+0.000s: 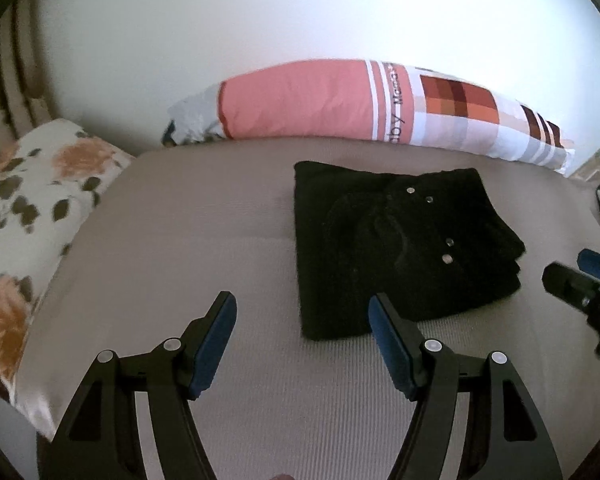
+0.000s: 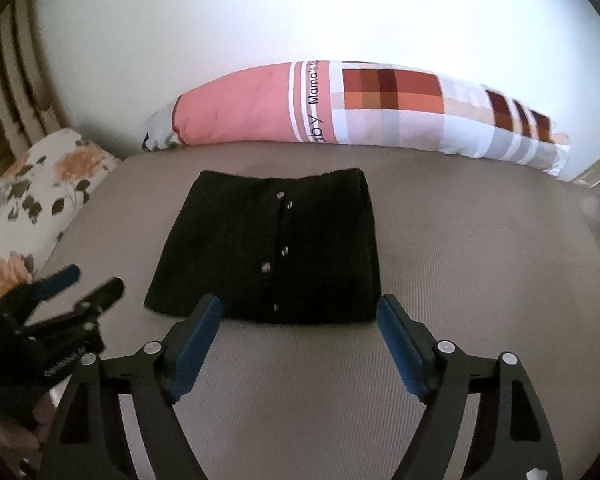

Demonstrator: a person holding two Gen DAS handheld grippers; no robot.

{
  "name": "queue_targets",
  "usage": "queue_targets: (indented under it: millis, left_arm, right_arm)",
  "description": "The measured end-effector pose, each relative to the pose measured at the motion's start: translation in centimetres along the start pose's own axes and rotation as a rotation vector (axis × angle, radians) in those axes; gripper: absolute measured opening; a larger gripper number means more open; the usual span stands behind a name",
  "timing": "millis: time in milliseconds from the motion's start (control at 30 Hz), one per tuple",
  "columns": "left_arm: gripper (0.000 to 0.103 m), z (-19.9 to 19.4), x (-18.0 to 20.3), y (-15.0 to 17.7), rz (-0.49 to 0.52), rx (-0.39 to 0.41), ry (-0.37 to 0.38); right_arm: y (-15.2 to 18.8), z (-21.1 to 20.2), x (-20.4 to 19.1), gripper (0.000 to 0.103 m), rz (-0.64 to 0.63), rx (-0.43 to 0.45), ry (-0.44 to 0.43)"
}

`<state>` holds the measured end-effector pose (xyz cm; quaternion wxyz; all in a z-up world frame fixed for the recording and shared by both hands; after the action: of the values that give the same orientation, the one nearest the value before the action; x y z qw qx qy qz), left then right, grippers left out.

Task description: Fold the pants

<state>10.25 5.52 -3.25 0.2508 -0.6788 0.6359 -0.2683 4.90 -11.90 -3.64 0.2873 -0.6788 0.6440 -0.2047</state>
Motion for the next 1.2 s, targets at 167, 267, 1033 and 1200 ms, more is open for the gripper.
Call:
queue_targets:
  millis: [167, 267, 1033, 1200]
  left_arm:
    - [0.069, -3.1, -0.4, 1.9, -0.017, 0.034, -0.013]
    - [0.069, -3.8, -0.6, 2.7, -0.037, 0.033, -0.010]
    - [0.069, -3.8, 0.1, 4.4, -0.033, 0.024, -0.051]
    - [0.069, -3.8, -0.1, 4.7, -0.034, 0.026, -0.060]
  right_arm:
    - [2.0, -2.3, -1.2, 0.083, -0.027, 0.033, 0.047]
    - [2.5, -2.9, -1.5, 0.085, -0.041, 0.053, 0.059]
    - [5.0, -1.6, -2.2, 0.088, -0.010, 0.038, 0.028]
    - [5.1, -1.6, -2.4, 0.088, -0.015, 0.043, 0.024]
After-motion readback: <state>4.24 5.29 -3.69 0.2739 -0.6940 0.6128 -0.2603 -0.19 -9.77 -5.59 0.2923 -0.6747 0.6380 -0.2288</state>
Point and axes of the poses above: each gripper's, at about its wrist camera, not at the fingertips, and z roughly the way its jaws point, x to its right, y to its underside, the point moved 2 cm from there along z, roughly the way its jaws point, and after that the axes turned 8 degrees about -z, right-handed, at the moved point
